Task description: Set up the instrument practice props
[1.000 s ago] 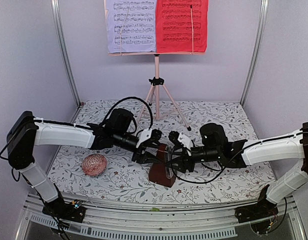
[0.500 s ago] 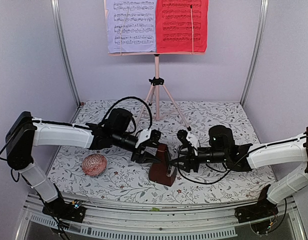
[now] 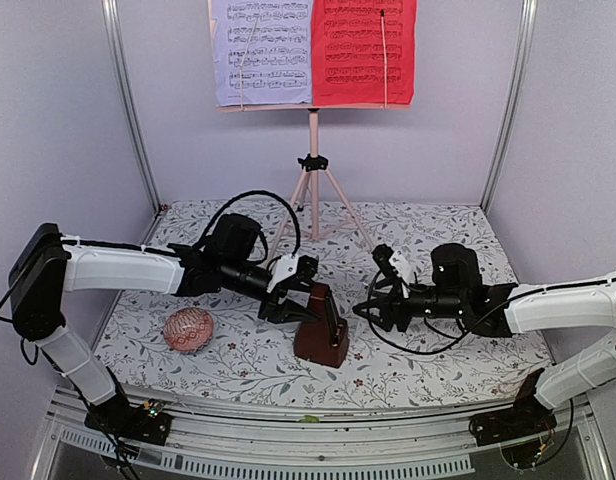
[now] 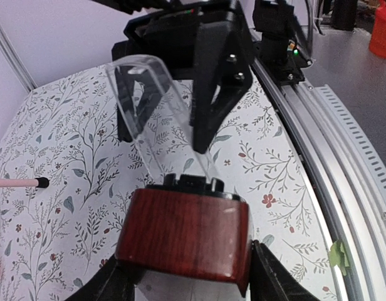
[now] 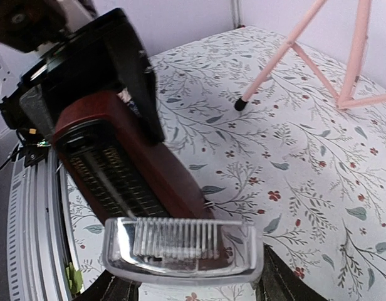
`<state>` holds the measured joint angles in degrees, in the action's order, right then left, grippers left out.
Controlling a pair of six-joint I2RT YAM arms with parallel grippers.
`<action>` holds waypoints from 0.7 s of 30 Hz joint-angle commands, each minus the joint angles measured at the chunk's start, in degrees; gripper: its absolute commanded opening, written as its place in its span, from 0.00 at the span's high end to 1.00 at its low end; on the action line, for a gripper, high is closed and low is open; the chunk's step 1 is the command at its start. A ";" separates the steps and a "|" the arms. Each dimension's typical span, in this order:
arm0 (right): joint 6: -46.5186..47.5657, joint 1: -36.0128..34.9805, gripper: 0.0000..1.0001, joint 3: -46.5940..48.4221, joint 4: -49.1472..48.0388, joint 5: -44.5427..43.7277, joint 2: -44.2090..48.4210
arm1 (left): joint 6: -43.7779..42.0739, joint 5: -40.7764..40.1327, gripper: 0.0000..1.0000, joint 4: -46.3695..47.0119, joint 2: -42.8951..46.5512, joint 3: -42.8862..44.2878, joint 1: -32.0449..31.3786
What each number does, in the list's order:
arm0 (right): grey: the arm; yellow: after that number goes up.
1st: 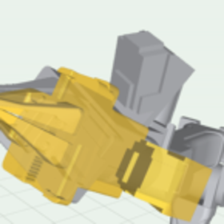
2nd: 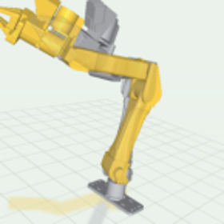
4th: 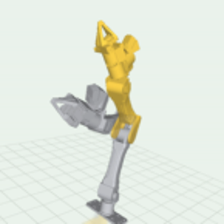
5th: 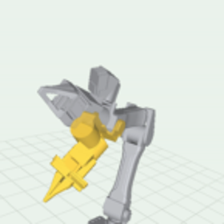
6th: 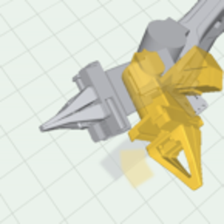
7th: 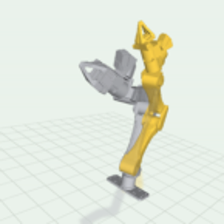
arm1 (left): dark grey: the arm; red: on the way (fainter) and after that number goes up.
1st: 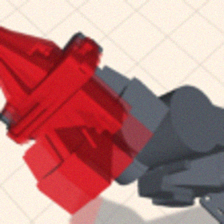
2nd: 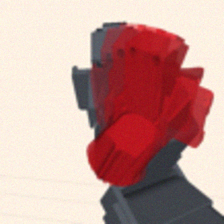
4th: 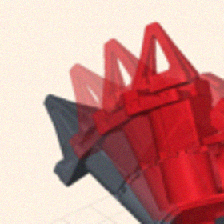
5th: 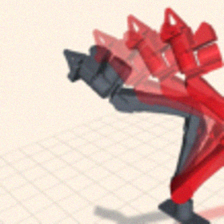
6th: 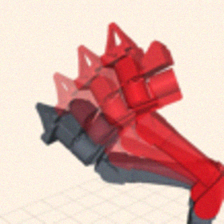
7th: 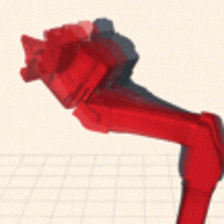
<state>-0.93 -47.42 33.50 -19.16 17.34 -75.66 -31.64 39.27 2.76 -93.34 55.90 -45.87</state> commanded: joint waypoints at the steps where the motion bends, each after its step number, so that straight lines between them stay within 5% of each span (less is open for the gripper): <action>1: -3.51 3.37 0.83 3.51 5.57 -5.11 1.70 | -0.92 -1.66 1.00 -3.47 0.09 0.38 0.58; 12: -12.04 9.81 0.83 12.56 26.71 -21.86 -7.40 | 0.57 -1.82 1.00 -3.25 -0.29 1.32 -0.31; 21: -18.35 15.32 0.82 13.92 30.26 -27.10 -13.84 | 1.43 -2.76 1.00 -2.16 -0.53 0.97 -0.43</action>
<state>-15.25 -34.11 45.80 8.25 -5.28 -87.57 -30.11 38.39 1.83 -93.34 56.55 -46.11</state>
